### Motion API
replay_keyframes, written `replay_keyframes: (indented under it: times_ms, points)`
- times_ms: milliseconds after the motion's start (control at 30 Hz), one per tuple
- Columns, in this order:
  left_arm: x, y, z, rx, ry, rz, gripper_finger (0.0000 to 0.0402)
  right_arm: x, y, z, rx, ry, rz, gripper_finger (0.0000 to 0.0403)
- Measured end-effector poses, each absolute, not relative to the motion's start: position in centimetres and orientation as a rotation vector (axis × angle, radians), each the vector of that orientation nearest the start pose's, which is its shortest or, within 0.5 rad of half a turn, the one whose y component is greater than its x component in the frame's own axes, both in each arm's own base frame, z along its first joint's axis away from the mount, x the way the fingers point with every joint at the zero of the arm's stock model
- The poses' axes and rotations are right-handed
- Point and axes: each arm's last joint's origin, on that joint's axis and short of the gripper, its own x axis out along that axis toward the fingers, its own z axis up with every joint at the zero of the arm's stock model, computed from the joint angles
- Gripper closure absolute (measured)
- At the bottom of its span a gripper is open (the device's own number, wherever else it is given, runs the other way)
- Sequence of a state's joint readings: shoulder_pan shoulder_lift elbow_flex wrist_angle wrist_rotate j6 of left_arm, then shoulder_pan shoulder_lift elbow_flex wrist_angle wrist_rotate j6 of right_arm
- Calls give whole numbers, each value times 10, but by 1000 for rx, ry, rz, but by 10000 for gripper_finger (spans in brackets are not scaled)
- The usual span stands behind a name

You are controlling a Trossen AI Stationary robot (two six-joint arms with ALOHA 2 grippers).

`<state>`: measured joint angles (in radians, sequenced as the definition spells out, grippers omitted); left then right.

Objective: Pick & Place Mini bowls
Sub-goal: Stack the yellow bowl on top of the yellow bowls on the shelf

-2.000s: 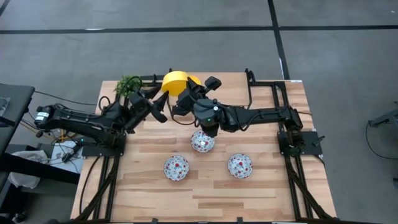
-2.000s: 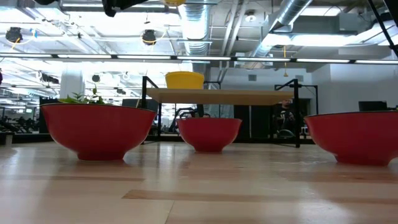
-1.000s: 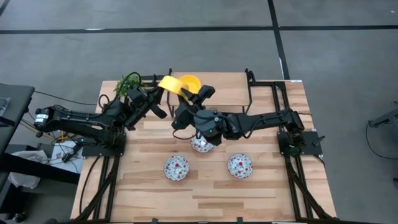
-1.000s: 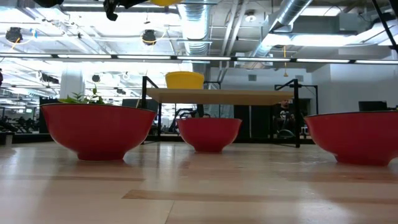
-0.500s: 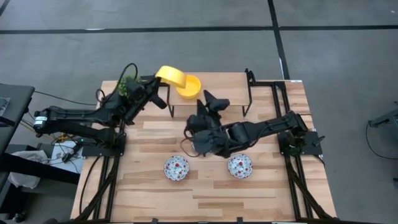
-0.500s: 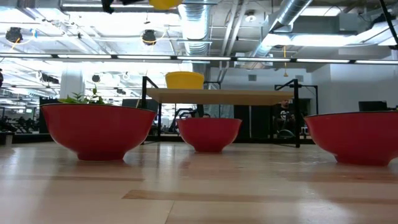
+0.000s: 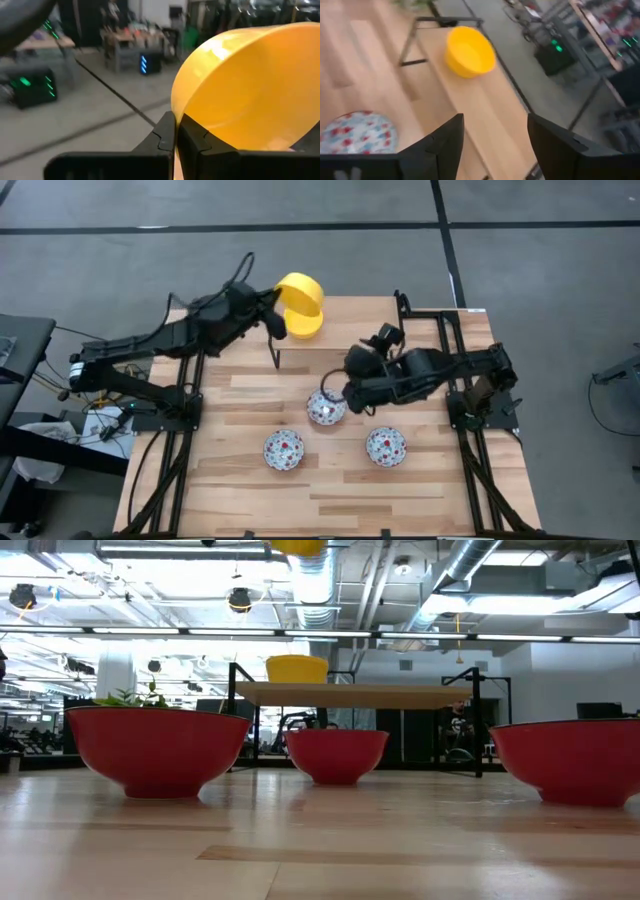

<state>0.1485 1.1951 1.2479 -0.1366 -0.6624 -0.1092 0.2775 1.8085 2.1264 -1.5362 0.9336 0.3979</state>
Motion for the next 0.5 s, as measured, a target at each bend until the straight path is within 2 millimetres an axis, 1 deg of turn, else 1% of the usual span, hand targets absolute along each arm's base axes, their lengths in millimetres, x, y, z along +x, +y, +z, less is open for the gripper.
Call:
replay_keyframes:
  times_ms: [133,267,367,500]
  points:
    - [267,76,407,-187,151,765,399,310,71,404,-339,899,-693,207]
    - [275,98,391,-345,281,718,399,295,70,394,-278,864,-661,225]
    - [275,114,377,-440,393,732,399,282,68,388,-212,804,-620,242]
    - [267,131,364,-555,493,736,399,264,63,382,-171,708,-559,265]
